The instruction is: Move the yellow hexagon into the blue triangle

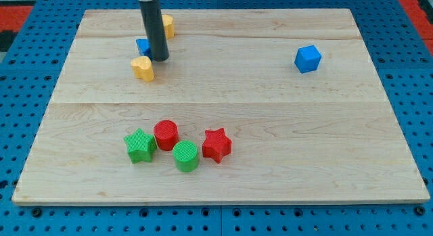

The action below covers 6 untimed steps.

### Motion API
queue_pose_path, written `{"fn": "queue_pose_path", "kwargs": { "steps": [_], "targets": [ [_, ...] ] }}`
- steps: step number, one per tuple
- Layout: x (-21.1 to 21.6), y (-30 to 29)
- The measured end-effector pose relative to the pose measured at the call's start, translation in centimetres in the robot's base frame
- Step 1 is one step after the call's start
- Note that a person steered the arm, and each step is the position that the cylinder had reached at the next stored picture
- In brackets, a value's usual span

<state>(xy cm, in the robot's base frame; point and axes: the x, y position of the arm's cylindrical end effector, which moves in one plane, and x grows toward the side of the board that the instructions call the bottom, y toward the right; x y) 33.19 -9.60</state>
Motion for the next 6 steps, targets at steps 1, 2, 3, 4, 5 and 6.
{"fn": "queue_pose_path", "kwargs": {
  "steps": [1,2,3,4,5,6],
  "targets": [
    [-4.8,6.3],
    [-8.8,10.3],
    [-9.4,6.1],
    [-10.1,3.7],
    [-12.1,3.7],
    [-12.2,-2.1]
  ]
}}
